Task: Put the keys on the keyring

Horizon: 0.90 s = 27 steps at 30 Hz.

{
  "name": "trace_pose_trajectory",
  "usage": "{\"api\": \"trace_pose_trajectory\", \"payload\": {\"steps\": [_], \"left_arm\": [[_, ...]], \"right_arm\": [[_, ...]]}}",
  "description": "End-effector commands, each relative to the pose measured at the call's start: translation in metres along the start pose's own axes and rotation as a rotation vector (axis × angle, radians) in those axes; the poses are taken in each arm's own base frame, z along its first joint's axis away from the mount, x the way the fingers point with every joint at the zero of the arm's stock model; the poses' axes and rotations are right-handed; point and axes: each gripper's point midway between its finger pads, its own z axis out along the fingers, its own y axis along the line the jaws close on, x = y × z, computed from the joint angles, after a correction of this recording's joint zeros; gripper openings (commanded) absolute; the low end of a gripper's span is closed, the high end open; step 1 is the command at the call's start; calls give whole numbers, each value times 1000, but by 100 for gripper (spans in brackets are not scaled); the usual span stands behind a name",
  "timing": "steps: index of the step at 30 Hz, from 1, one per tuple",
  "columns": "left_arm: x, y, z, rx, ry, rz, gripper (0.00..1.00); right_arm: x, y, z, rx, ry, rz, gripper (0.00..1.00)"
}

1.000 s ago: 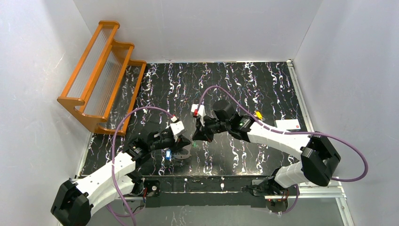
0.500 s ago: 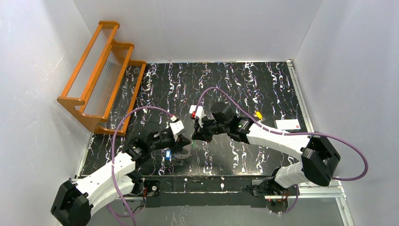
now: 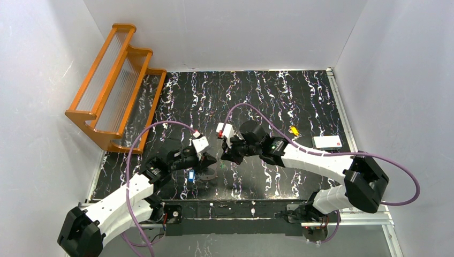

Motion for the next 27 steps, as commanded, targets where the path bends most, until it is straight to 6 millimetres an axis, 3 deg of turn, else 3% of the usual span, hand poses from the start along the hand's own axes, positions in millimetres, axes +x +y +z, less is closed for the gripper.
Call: {"api": "trace_pose_trajectory", "payload": {"steps": [1,7,11,14,19,27], "left_arm": [[-12,-7,0,32,-43,11,0],[-14,-6,-1,28,-51,19,0],[-19,-6,-4,22,-70,42,0],[-23,-7,-6,21,-88,66,0],[-29,-8,-9,18,-117,104,0],[-38,-17,-13,63,-186,168,0]], "right_arm": [[-11,-7,-6,52,-43,-37,1],[-11,-5,-4,42,-43,-32,1],[-21,0,-9,27,-95,-46,50],[-30,2,-15,26,-156,-61,63],[-45,1,-23,52,-236,-68,69],[-64,28,-50,-40,-425,-307,67]]}}
